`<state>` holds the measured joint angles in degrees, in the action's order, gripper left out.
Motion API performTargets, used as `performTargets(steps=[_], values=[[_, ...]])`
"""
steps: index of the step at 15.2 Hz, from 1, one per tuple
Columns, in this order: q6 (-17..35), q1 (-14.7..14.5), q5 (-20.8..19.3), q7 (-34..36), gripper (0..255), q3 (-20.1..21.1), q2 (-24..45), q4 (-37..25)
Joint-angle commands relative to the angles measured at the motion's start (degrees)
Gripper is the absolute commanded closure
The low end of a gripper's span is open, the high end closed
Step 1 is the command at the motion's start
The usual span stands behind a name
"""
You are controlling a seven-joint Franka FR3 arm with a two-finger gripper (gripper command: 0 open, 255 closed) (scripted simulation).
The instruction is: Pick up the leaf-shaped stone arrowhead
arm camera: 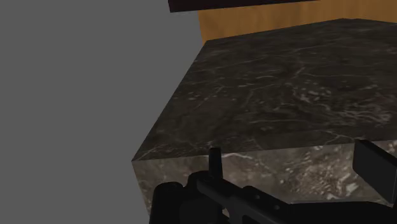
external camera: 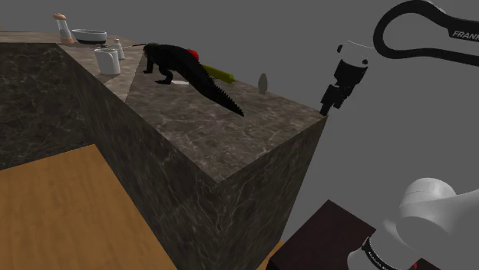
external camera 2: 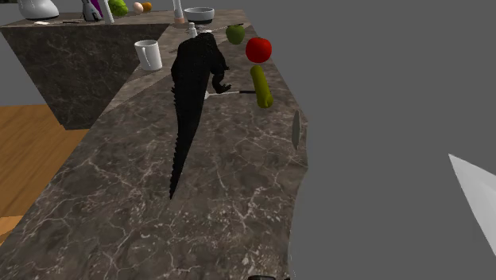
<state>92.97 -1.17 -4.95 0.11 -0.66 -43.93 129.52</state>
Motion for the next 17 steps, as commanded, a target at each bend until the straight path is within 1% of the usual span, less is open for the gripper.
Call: performTargets(steps=[1,5,9,13,17], values=[[0.0,0.0,0.0,0.0,0,0.0,0.0,0.0],[11.17,0.03,-0.27,-0.3,0,-1.17,3.43,1.54],[21.98,-0.04,-0.31,-0.69,0,-2.34,7.85,1.73],[32.2,-0.26,0.0,-1.26,0,-3.53,13.06,0.56],[41.63,-0.71,0.83,-2.14,0,-4.76,18.8,-1.94]])
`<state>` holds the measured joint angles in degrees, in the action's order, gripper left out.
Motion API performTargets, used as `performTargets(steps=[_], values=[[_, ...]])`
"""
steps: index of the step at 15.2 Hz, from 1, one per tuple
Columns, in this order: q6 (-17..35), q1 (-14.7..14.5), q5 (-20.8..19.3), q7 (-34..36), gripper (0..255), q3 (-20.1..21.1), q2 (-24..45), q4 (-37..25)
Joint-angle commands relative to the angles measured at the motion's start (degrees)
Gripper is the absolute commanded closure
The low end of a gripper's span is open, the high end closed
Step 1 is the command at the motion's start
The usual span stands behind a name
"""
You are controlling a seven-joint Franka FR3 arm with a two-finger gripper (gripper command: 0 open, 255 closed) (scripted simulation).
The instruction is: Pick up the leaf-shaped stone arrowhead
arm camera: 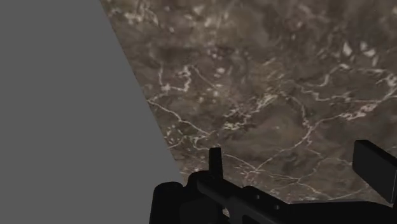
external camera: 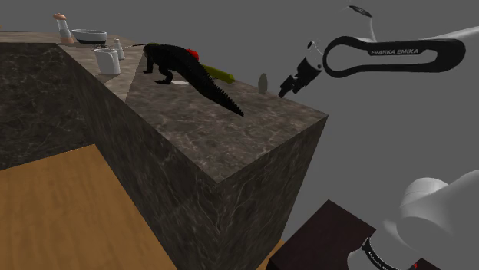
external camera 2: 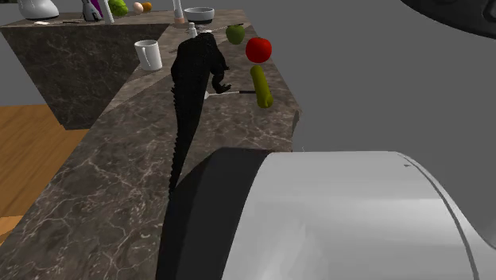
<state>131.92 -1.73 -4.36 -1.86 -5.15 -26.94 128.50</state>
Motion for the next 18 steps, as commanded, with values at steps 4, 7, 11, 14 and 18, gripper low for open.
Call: performTargets(steps=[4,7,11,14,18], values=[[11.12,-0.89,1.81,-1.53,0,-1.62,7.87,-4.68],[16.73,-1.64,3.7,-3.04,0,-2.71,12.54,-8.31],[23.16,-2.86,7.54,-6.03,0,-4.25,18.85,-14.21],[26.32,-3.37,10.0,-7.96,0,-4.86,21.72,-16.5],[29.33,-3.53,10.82,-8.75,0,-4.93,22.14,-13.89]])
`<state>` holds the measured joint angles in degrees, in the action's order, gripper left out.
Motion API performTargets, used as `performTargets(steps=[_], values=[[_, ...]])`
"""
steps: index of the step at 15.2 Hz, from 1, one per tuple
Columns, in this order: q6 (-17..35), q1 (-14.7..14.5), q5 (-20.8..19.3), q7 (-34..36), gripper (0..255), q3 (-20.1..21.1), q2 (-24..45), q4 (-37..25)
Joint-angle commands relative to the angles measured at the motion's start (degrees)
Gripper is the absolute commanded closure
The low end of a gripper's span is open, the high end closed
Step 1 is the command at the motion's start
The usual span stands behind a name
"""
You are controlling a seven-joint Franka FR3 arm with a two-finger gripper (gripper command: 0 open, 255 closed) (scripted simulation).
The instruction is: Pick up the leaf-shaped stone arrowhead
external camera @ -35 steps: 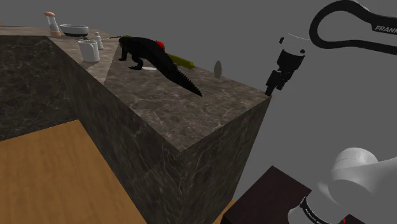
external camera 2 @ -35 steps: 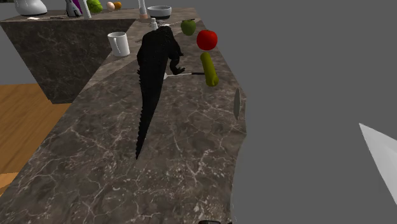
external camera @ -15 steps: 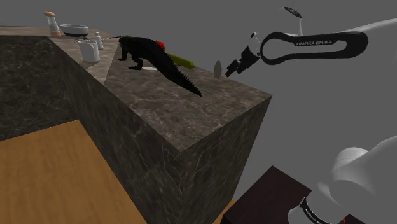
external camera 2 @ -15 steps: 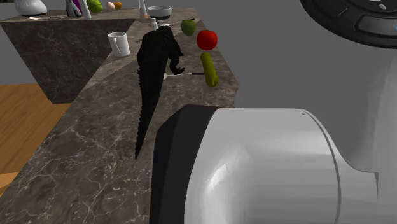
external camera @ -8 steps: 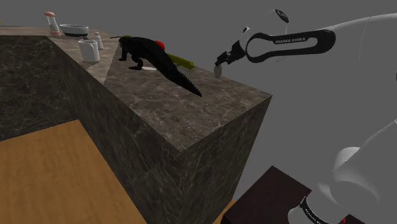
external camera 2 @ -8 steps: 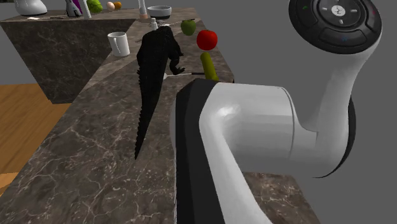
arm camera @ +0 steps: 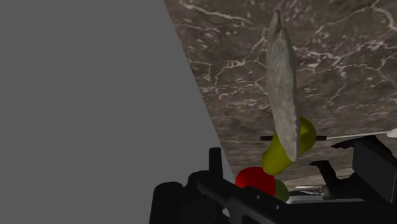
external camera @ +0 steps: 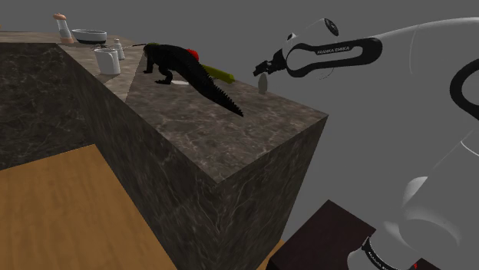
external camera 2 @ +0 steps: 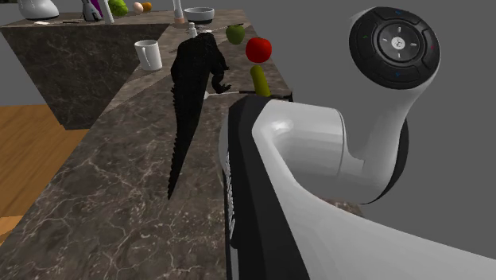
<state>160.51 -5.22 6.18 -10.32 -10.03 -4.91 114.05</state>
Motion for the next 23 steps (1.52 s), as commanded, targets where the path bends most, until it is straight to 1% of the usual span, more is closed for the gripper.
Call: performTargets(steps=[1,4,5,14,23], values=[[1.49,-0.1,0.53,-0.51,0,-0.08,0.24,1.19],[2.67,-0.19,0.95,-0.9,0,-0.13,0.47,2.14],[2.65,-0.19,1.07,-1.04,255,-0.17,0.51,2.08],[2.67,-0.19,0.96,-0.91,255,-0.13,0.47,2.14],[-4.11,0.2,-0.92,0.89,255,0.08,-0.46,-3.74]])
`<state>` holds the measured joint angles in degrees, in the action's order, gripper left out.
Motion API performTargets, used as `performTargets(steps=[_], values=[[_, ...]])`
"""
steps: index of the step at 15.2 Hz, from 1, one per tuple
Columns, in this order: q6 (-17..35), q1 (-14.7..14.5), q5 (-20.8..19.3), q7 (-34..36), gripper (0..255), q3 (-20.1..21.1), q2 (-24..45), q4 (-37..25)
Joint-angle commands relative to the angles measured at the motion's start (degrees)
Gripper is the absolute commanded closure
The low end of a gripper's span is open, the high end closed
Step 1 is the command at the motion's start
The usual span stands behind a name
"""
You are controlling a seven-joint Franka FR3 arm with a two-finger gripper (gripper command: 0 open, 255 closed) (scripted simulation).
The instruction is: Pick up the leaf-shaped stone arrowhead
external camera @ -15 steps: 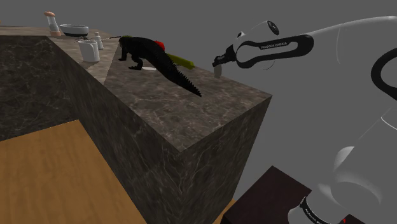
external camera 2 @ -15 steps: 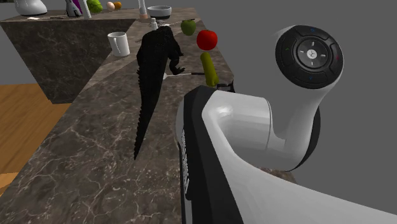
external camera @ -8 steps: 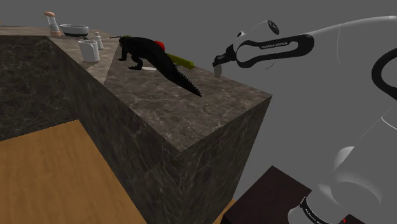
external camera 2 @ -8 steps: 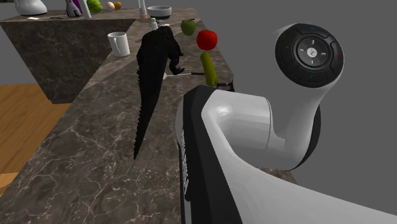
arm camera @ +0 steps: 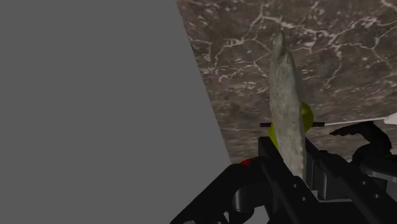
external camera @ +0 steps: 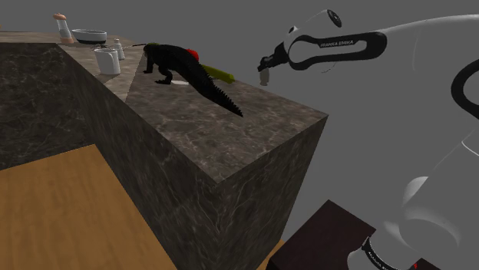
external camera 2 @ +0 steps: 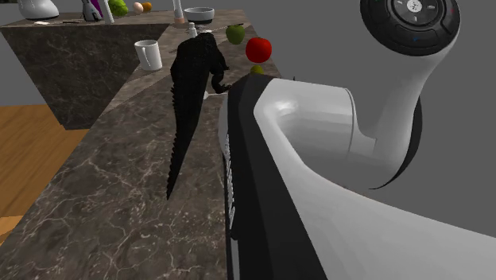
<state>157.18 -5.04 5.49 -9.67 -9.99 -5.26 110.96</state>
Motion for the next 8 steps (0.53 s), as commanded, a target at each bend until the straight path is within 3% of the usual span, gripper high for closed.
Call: performTargets(steps=[1,8], values=[[-1.54,0.06,-0.37,0.37,255,0.06,-0.15,-1.38],[-5.48,0.17,-0.93,0.99,255,0.1,-0.16,-5.31]])
